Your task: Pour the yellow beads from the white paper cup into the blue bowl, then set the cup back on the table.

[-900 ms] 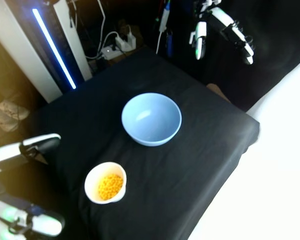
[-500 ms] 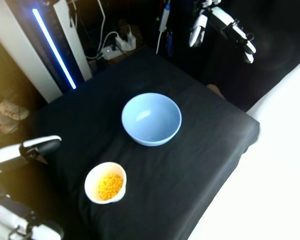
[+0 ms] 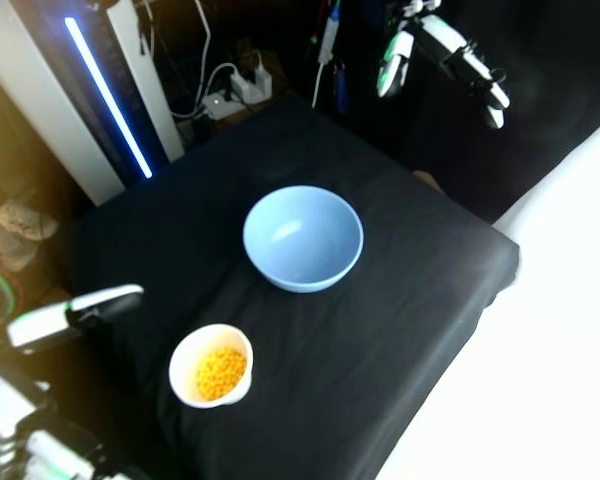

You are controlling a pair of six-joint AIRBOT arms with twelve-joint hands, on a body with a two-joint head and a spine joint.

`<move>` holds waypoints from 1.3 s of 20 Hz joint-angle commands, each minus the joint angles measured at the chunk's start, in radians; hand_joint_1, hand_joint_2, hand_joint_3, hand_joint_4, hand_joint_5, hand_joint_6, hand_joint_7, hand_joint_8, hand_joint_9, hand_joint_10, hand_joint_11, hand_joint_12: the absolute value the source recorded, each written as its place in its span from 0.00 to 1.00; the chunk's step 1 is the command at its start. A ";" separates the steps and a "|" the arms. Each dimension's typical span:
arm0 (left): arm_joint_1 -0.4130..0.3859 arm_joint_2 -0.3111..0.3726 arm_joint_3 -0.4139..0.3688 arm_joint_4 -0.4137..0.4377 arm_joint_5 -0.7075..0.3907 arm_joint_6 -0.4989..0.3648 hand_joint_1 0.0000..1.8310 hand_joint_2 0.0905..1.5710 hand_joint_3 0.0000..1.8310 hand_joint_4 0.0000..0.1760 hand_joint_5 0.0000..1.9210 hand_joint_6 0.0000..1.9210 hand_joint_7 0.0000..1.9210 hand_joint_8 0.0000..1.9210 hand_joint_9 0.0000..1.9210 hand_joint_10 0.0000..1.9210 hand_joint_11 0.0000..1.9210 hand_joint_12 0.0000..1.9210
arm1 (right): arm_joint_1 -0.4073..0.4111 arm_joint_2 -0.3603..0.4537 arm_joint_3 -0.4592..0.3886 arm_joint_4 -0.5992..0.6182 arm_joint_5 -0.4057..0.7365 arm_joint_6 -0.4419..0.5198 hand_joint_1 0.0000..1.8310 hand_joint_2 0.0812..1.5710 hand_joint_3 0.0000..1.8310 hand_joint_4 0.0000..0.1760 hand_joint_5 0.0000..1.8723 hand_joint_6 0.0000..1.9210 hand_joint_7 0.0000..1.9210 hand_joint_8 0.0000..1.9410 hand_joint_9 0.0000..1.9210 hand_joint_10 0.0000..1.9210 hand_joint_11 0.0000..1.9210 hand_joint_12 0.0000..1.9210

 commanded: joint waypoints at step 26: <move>-0.005 -0.018 0.017 -0.009 -0.111 -0.010 0.34 0.46 0.00 0.66 0.02 0.00 0.12 0.00 0.09 0.00 0.00 0.16 | 0.010 -0.178 0.158 0.118 -0.007 0.097 0.34 0.33 0.00 0.12 0.01 0.00 0.00 0.00 0.00 0.00 0.00 0.00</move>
